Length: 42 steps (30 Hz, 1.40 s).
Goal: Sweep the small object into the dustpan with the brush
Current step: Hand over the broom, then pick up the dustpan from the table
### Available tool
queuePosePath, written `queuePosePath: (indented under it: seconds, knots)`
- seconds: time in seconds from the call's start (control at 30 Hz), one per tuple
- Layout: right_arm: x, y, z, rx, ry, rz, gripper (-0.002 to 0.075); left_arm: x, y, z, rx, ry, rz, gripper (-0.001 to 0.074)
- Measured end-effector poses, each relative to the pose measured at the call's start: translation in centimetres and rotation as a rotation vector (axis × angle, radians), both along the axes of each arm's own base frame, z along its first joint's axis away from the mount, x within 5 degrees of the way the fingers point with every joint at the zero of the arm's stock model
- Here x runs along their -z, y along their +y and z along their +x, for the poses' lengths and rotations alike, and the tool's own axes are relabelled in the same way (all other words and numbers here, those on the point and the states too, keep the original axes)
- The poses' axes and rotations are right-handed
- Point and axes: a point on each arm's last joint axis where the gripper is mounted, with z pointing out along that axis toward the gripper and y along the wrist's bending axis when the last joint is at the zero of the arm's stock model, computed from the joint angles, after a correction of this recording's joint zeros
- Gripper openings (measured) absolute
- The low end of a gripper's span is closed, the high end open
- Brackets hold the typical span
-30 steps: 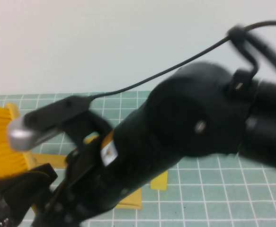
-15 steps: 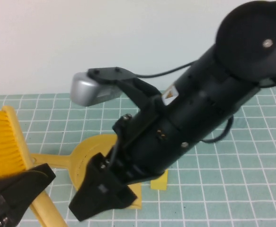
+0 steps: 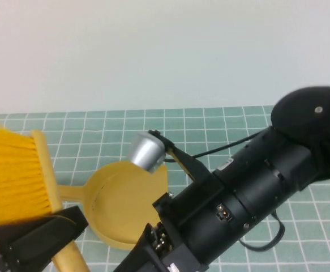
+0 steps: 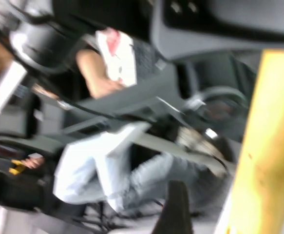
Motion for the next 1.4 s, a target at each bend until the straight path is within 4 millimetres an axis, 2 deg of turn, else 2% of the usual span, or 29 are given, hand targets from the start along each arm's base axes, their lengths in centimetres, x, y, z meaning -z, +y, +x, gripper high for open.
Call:
queuePosePath:
  seconds: [0.17, 0.33, 0.4, 0.47, 0.63, 0.67, 0.73, 0.77, 0.83, 0.9, 0.97, 1.03, 1.13, 1.23, 1.4]
  knots:
    - [0.1, 0.2, -0.3, 0.013, 0.032, 0.072, 0.0554, -0.9, -0.1, -0.2, 0.027, -0.044, -0.089, 0.0000]
    - [-0.4, 1.4, -1.7, -0.027, 0.040, 0.146, 0.0552, -1.4, -0.2, -0.3, 0.033, -0.075, -0.131, 0.0000]
    - [-0.5, 1.7, -2.2, -0.037, 0.050, 0.160, 0.0528, -1.4, -0.2, -0.3, 0.033, -0.075, -0.131, 0.0000]
    - [-0.6, 1.8, -2.3, -0.039, 0.052, 0.171, 0.0464, -1.4, -0.2, -0.3, 0.035, -0.075, -0.131, 0.0000]
    - [-0.1, 2.0, -2.0, -0.017, 0.056, 0.155, 0.0176, -1.4, -0.2, -0.3, 0.035, -0.094, -0.118, 0.0001]
    - [0.0, 2.1, -2.0, -0.016, 0.062, 0.152, 0.0169, -1.4, -0.2, -0.3, 0.035, -0.107, -0.109, 0.0008]
    - [-0.1, 2.1, -2.0, -0.018, 0.055, 0.159, 0.0169, -1.4, -0.2, -0.3, 0.034, -0.124, -0.099, 0.0062]
    - [-0.1, 2.1, -2.0, -0.019, 0.050, 0.162, 0.0169, -1.4, -0.2, -0.3, 0.035, -0.137, -0.089, 0.0115]
    - [-0.1, 2.1, -2.0, -0.020, 0.045, 0.170, 0.0169, -1.4, -0.2, -0.3, 0.033, -0.141, -0.086, 0.0253]
    - [-0.1, 2.1, -1.9, -0.015, 0.040, 0.178, 0.0168, -1.4, -0.1, -0.2, 0.019, -0.143, -0.082, 0.0427]
    - [-0.2, 2.0, -1.6, 0.003, 0.033, 0.186, 0.0167, -1.3, 0.0, 0.0, -0.004, -0.149, -0.065, 0.0542]
    - [-0.2, 1.7, -0.9, 0.025, 0.029, 0.187, 0.0167, -1.1, 0.2, 0.2, -0.031, -0.153, -0.032, 0.0578]
    - [-0.1, 0.3, 1.5, 0.111, 0.021, 0.185, 0.0167, -0.5, 0.4, 0.5, -0.070, -0.159, 0.055, 0.0517]
    - [0.0, -1.6, 4.2, 0.223, 0.018, 0.160, 0.0167, -0.1, 0.7, 0.9, -0.113, -0.159, 0.146, 0.0383]
    - [1.3, -5.6, 7.8, 0.350, -0.006, 0.004, 0.0167, -1.3, 1.4, 1.9, -0.168, -0.199, 0.369, 0.0003]
